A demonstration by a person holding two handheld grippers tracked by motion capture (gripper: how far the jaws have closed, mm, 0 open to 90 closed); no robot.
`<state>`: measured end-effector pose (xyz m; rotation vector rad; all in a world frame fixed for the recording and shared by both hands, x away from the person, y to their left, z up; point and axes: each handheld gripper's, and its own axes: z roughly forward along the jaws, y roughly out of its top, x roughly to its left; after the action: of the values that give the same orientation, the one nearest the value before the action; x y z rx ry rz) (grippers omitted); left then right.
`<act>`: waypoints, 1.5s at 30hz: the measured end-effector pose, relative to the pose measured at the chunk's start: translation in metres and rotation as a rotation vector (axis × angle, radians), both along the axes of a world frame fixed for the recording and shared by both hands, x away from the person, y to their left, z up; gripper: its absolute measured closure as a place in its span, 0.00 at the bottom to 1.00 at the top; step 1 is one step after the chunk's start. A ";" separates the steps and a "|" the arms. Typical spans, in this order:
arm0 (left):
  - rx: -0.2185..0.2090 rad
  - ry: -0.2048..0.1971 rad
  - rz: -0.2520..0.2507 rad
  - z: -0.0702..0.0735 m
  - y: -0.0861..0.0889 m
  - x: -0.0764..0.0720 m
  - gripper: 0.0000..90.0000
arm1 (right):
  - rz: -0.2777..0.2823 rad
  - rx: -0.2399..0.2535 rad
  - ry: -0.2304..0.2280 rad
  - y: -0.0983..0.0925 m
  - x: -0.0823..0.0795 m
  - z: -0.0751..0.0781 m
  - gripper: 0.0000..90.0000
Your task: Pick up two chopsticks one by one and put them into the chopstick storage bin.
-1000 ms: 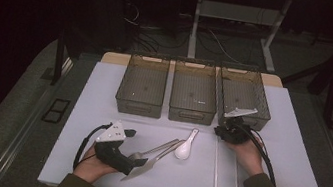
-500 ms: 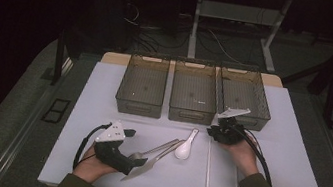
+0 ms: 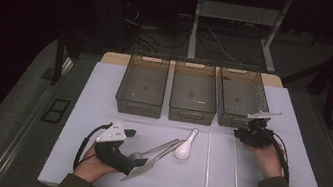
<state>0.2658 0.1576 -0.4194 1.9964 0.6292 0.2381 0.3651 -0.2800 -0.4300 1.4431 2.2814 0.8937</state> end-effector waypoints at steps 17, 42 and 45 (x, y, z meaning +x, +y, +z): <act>0.001 -0.005 -0.005 0.000 0.000 0.000 0.00 | -0.070 -0.042 0.003 0.010 0.011 -0.015 0.93; -0.002 -0.006 -0.003 0.001 0.001 0.000 0.00 | 0.199 -0.038 -0.029 0.039 0.009 -0.015 0.97; -0.002 -0.005 -0.004 0.000 0.001 0.000 0.00 | 0.212 -0.050 -0.036 0.042 0.008 -0.016 0.96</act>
<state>0.2660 0.1589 -0.4190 1.9943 0.6223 0.2395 0.3730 -0.2378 -0.4456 1.1709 2.4439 0.9054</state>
